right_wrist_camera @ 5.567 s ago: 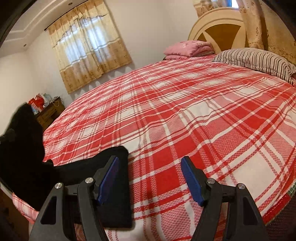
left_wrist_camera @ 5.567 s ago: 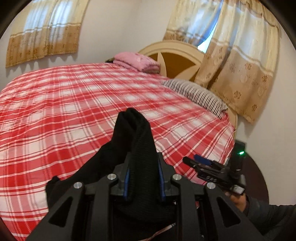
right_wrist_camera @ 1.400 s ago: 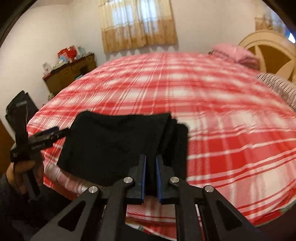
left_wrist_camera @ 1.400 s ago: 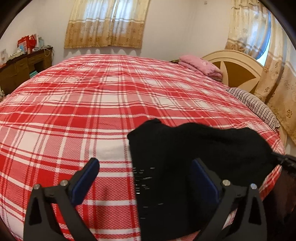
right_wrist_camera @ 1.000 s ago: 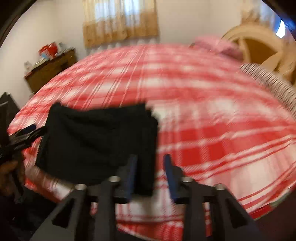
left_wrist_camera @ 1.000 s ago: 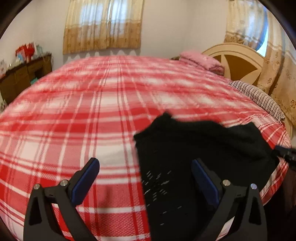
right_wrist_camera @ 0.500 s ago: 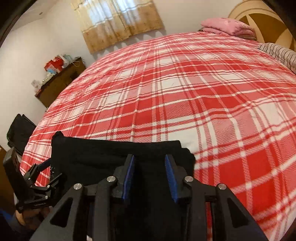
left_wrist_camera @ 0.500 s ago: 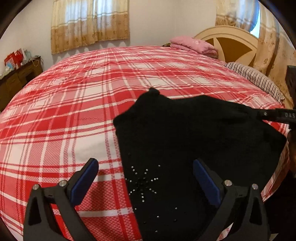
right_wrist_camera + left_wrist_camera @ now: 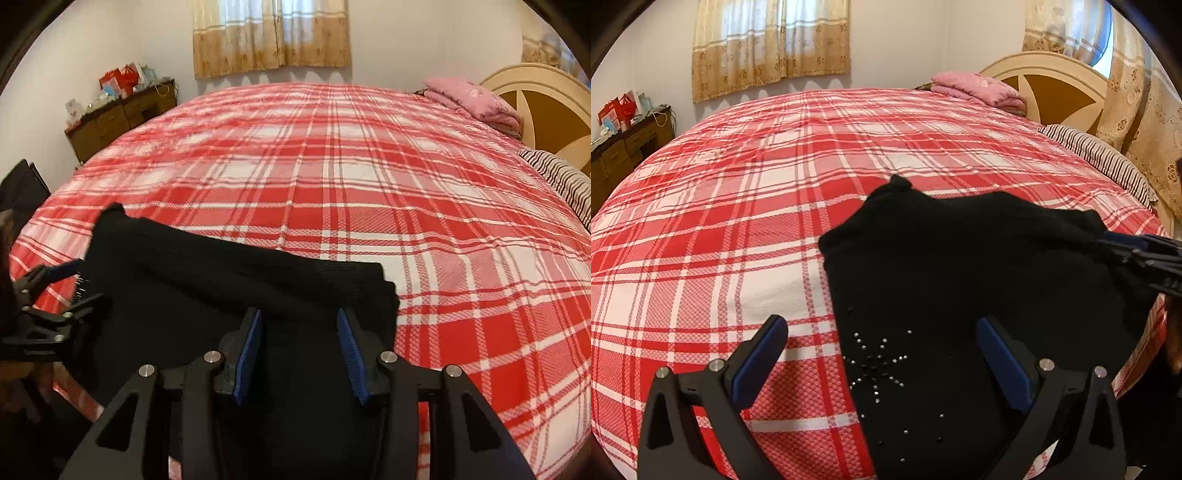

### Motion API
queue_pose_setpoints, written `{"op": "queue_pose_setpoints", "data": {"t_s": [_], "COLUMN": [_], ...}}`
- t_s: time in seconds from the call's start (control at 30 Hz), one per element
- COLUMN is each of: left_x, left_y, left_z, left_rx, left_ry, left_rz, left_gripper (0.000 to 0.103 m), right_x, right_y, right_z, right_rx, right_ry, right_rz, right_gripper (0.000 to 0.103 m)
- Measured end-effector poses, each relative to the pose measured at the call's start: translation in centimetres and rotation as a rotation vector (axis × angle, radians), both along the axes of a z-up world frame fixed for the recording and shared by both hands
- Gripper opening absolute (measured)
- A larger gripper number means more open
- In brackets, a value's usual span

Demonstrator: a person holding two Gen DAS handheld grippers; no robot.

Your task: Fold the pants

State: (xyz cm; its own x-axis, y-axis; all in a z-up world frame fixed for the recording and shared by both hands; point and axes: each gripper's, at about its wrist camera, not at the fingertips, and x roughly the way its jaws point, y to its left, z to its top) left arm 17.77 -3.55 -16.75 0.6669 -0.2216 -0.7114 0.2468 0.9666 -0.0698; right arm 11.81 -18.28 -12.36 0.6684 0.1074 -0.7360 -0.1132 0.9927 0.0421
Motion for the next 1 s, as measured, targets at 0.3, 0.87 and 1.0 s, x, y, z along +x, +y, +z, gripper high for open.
{"op": "queue_pose_setpoints", "data": {"t_s": [0.3,0.87,1.0], "left_x": [0.0,0.1,-0.2], "left_y": [0.3,-1.0,-1.3], "left_z": [-0.3,-0.6,-0.1], "left_rx": [-0.047,-0.090,-0.124], "left_ry": [0.024,0.003,0.001], "left_rz": [0.001,-0.098,-0.153], "left_gripper": [0.103,0.095,0.062], "right_x": [-2.5,-1.7,-2.1], "right_y": [-5.9,-5.4,-5.9], "right_z": [-1.2,-3.2,-2.9], "right_rx": [0.146,0.352,0.423], "right_ry": [0.021,0.049,0.045], "right_rz": [-0.134,-0.046,-0.036], "right_gripper": [0.054,0.045,0.027]}}
